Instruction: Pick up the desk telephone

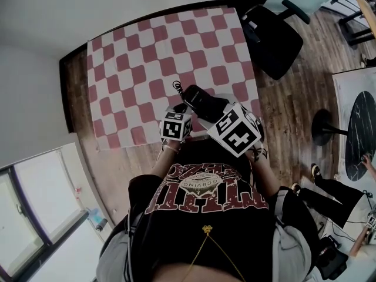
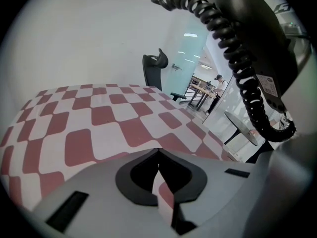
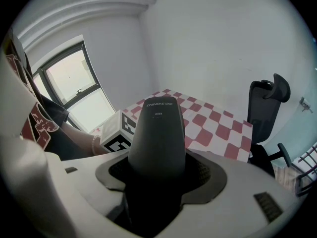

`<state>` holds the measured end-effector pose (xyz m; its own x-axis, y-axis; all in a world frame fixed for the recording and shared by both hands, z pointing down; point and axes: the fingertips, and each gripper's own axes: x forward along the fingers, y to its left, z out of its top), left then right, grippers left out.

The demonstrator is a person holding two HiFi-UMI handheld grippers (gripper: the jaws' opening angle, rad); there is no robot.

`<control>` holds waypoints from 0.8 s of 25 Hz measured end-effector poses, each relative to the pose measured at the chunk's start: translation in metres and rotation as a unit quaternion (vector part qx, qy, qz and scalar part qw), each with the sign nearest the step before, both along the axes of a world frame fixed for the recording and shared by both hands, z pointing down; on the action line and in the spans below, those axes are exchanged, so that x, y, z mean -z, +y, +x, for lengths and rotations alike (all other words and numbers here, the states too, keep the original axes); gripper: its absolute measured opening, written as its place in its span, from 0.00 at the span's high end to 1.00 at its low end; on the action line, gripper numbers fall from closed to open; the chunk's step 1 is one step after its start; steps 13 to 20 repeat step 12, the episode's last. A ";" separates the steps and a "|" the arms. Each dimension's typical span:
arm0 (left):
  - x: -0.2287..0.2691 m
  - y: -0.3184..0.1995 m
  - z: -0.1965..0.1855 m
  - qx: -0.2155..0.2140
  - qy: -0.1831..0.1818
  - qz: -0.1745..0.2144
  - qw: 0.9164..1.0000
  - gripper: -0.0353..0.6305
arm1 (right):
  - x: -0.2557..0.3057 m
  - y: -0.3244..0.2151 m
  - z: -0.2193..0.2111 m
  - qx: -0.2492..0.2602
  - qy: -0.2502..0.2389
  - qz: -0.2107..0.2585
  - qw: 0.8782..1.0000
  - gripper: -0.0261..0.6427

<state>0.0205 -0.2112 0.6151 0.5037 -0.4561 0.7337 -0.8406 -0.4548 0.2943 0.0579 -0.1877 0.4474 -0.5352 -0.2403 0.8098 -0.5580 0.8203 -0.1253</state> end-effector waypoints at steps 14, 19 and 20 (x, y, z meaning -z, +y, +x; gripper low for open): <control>-0.001 -0.004 0.003 0.008 0.011 0.006 1.000 0.95 | -0.006 0.001 0.002 -0.003 0.003 -0.007 1.000 0.53; -0.001 -0.004 0.003 0.008 0.011 0.006 1.000 0.95 | -0.006 0.001 0.002 -0.003 0.003 -0.007 1.000 0.53; -0.001 -0.004 0.003 0.008 0.011 0.006 1.000 0.95 | -0.006 0.001 0.002 -0.003 0.003 -0.007 1.000 0.53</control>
